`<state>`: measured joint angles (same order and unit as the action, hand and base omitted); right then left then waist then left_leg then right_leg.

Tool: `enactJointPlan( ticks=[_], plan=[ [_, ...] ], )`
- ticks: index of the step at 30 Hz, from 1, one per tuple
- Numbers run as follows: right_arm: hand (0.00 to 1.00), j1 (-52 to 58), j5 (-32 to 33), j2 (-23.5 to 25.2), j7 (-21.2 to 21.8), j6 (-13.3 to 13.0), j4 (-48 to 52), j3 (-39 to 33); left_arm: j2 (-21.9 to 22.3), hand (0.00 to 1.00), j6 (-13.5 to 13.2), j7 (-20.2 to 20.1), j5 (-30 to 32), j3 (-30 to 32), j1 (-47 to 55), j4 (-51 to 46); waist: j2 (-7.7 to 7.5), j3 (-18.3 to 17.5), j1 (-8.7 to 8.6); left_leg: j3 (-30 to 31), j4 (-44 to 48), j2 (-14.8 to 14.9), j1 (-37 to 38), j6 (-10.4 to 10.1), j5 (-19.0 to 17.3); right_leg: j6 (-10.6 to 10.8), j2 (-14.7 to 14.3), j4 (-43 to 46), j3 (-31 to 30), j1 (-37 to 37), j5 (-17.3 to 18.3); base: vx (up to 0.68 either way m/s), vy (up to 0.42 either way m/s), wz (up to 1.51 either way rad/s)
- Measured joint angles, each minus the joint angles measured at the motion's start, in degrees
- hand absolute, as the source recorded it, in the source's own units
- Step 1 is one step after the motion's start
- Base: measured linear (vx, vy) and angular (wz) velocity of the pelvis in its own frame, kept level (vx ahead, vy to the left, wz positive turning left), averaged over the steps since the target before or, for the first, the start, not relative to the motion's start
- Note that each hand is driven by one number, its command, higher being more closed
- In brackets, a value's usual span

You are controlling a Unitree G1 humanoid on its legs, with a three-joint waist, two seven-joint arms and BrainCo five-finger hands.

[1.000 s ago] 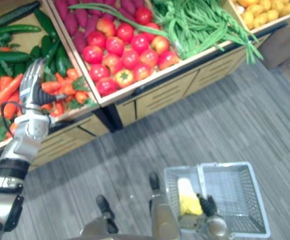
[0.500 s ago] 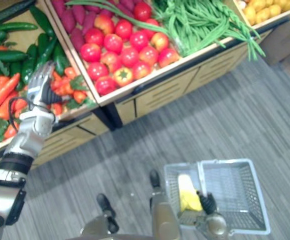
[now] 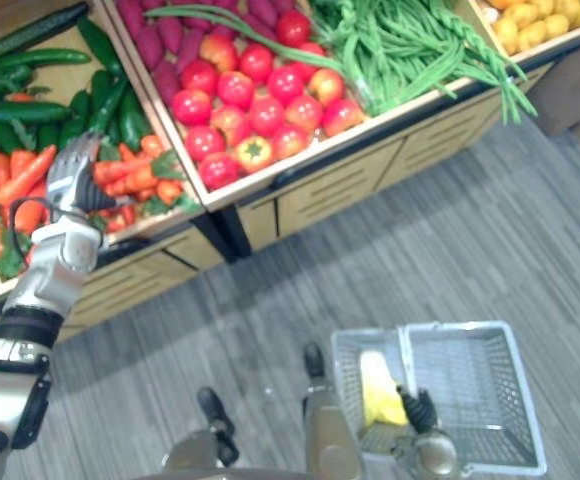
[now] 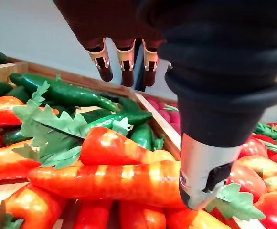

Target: Pick vegetable in the basket

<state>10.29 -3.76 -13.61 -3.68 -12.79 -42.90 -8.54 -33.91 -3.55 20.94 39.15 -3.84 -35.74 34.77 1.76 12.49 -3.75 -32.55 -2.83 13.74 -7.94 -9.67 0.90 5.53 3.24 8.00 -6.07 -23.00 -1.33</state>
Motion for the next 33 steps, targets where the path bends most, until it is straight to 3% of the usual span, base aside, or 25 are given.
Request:
enactJointPlan(
  ticks=[23,27,33],
  plan=[
    [1.00,0.03,0.11,-0.01,-0.11,0.03,2.06,-0.91,-0.08,0.00,1.25,-1.31,-0.11,2.07,-5.18,2.52,-0.25,-0.14,0.80,0.47,-0.50,-0.26,-5.86,0.55,1.28,0.54,1.02,-0.40,1.53,-5.10,-1.76,0.02,-0.001,0.04],
    [1.00,0.01,0.26,0.05,-0.79,0.03,2.62,-1.22,-0.07,0.00,1.22,-1.36,-0.10,2.03,-5.16,2.52,-0.31,-0.14,0.72,0.05,-2.40,-0.29,-6.97,0.79,3.76,0.21,0.90,-0.42,2.42,-6.82,-2.00,0.02,-0.021,0.10],
    [1.00,0.00,-0.03,0.04,-0.91,0.03,3.52,-0.97,-0.09,0.00,1.20,-1.38,-0.11,2.01,-4.99,2.52,-0.56,-0.02,0.69,-0.06,-2.43,-0.33,-7.01,0.78,3.95,0.20,0.88,-0.42,2.41,-6.90,-2.00,0.01,-0.003,0.00]
  ],
)
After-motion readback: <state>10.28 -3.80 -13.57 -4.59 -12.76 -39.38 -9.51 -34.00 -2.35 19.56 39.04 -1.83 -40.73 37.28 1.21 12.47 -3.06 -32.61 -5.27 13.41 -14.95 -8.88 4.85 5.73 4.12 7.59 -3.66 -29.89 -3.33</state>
